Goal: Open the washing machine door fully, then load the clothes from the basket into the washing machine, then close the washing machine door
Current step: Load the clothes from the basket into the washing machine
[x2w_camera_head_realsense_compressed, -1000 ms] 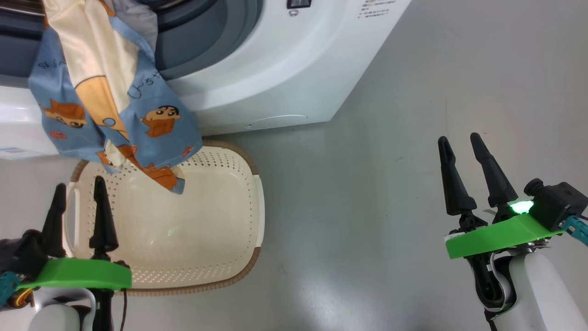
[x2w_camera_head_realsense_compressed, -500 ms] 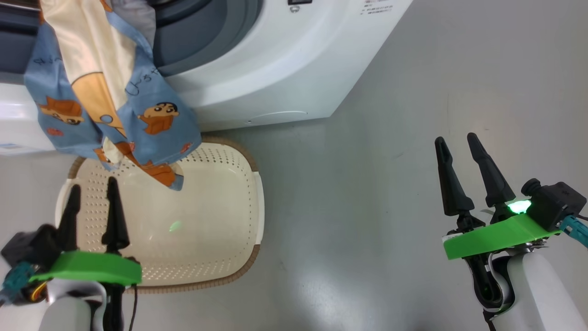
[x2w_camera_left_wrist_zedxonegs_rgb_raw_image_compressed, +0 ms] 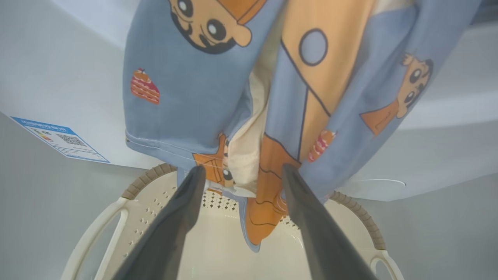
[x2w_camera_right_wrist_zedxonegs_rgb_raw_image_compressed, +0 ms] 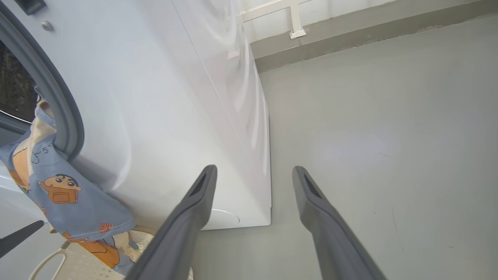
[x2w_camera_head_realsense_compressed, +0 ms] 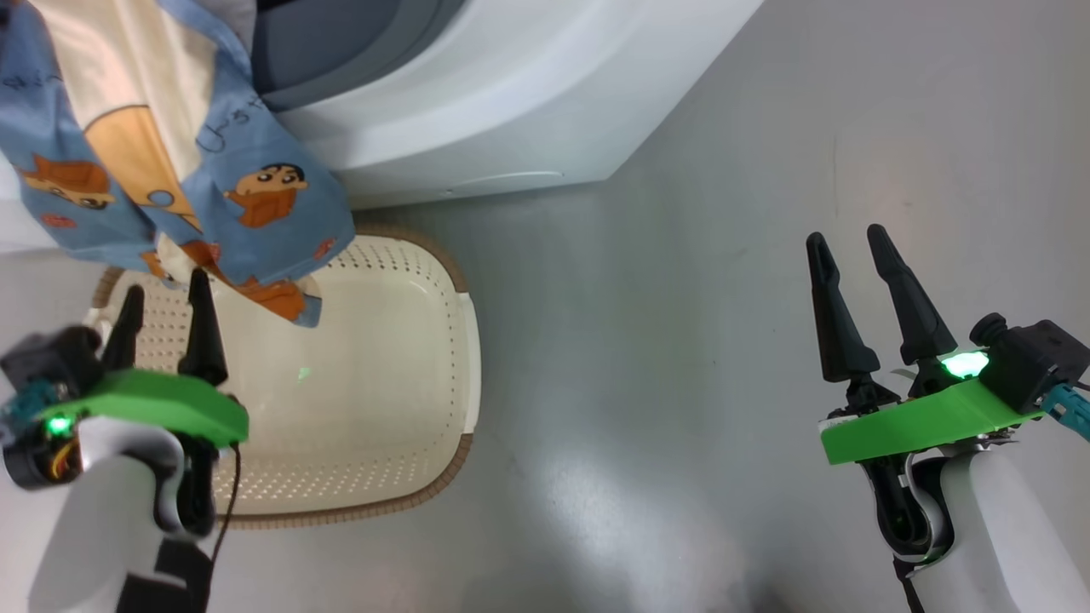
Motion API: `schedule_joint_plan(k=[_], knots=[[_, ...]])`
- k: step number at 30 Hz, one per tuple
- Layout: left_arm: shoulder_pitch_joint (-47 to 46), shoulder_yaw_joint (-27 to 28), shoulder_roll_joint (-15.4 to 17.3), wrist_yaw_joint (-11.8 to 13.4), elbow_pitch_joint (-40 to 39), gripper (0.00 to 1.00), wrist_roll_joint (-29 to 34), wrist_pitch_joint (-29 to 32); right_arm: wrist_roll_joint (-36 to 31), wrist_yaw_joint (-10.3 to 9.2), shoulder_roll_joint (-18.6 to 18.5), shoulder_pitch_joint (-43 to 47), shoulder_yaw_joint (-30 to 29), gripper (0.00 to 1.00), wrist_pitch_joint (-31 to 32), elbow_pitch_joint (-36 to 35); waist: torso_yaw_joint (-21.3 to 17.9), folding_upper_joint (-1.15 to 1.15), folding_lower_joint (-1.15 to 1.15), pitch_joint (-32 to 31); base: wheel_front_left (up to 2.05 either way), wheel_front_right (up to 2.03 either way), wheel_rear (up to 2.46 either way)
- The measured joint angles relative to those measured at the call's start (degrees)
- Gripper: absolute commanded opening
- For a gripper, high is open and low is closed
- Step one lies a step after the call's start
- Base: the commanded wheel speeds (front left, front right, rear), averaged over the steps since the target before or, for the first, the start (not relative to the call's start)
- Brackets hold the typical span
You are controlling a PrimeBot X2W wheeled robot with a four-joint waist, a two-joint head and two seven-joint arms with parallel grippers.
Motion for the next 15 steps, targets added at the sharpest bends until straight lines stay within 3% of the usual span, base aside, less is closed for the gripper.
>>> schedule_joint_plan(k=[15], knots=[[-14.1,-2.7,4.2,0.0,14.8,1.00,-4.0,0.0,-0.1,0.00,0.4,-2.1,0.2,1.00,0.0,-0.2,-1.4,0.00,0.00,3.3,0.00,0.00,0.00]])
